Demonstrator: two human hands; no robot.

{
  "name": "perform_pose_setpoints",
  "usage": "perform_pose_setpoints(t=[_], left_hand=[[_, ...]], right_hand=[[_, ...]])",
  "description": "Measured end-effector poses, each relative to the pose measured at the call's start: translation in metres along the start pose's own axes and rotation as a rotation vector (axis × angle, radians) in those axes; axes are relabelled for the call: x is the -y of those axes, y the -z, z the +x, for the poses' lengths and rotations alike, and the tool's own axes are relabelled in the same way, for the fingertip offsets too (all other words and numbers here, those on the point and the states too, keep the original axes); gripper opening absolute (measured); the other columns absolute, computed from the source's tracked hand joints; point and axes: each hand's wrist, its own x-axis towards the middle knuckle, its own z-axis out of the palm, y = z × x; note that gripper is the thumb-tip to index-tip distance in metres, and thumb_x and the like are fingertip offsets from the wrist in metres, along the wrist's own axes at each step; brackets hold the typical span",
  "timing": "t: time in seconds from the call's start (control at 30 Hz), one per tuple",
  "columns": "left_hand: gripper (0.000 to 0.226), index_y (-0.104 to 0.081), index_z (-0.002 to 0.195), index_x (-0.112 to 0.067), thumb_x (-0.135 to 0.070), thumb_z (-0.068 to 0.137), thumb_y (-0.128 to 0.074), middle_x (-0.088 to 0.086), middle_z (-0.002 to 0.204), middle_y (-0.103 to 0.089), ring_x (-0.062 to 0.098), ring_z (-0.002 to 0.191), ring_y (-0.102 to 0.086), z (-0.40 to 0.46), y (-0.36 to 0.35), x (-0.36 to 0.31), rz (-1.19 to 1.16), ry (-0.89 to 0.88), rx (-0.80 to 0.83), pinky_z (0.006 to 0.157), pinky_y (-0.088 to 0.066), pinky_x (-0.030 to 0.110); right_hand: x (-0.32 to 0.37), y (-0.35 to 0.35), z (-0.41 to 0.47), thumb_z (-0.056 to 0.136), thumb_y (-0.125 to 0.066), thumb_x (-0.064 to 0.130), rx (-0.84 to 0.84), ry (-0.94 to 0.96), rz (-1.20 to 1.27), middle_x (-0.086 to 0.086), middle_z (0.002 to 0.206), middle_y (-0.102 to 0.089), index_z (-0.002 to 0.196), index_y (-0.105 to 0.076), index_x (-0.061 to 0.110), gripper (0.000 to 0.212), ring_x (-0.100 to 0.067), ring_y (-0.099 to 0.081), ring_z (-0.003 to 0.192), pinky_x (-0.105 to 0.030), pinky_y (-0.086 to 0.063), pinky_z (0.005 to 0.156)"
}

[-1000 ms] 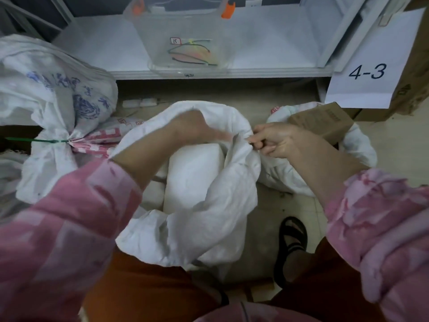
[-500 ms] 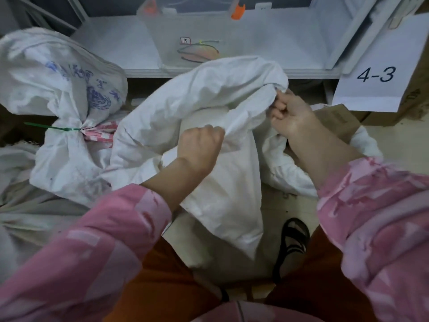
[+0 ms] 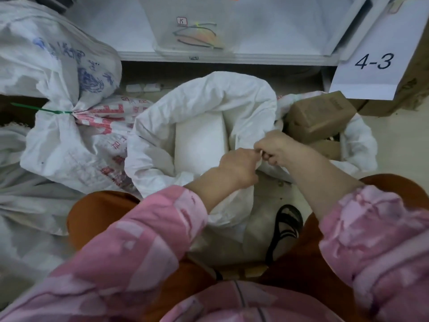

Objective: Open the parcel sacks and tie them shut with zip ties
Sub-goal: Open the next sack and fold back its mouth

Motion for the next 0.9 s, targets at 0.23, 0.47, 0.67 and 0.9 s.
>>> perform_pose_setpoints(t=[0.23, 0.47, 0.67, 0.9], left_hand=[[0.065, -0.063, 0.118, -0.001, -0.046, 0.072, -0.077, 0.008, 0.119, -0.059, 0.025, 0.111, -0.056, -0.022, 0.046, 0.08, 0.055, 0.205, 0.113, 0.081, -0.046, 0.028], [0.073, -0.063, 0.113, -0.015, -0.053, 0.055, -0.084, -0.003, 0.103, -0.066, 0.018, 0.092, -0.063, -0.026, 0.024, 0.063, -0.023, 0.187, 0.405, 0.081, -0.053, 0.032], [0.022, -0.058, 0.11, -0.012, -0.012, 0.088, -0.053, 0.002, 0.096, -0.061, 0.023, 0.091, -0.061, -0.018, 0.004, 0.033, 0.494, 0.069, -0.102, 0.068, -0.036, 0.029], [0.029, -0.054, 0.102, -0.007, 0.006, 0.076, -0.056, 0.008, 0.098, -0.061, 0.029, 0.083, -0.065, 0.014, 0.016, 0.018, 0.527, -0.091, -0.394, 0.059, -0.034, 0.03]], right_hand=[[-0.02, 0.027, 0.006, 0.098, -0.037, -0.002, 0.231, -0.165, 0.662, 0.004, 0.062, -0.025, 0.076, -0.036, 0.016, 0.029, -0.003, -0.023, 0.038, -0.017, -0.018, 0.031], [-0.034, 0.036, 0.016, 0.097, -0.039, -0.002, 0.244, -0.072, 0.896, 0.006, 0.061, -0.026, 0.072, -0.037, 0.018, 0.033, -0.003, -0.025, 0.029, -0.015, -0.017, 0.029], [-0.028, 0.067, 0.011, 0.096, -0.047, 0.005, -0.048, 0.028, 0.56, 0.002, 0.058, -0.039, 0.071, -0.045, 0.013, 0.026, -0.003, -0.035, 0.029, -0.014, -0.027, 0.03], [0.014, 0.058, -0.047, 0.072, -0.079, 0.035, -0.263, 0.641, -0.866, -0.006, 0.129, -0.041, 0.13, -0.048, 0.02, 0.067, -0.024, -0.051, 0.111, -0.038, -0.046, 0.088]])
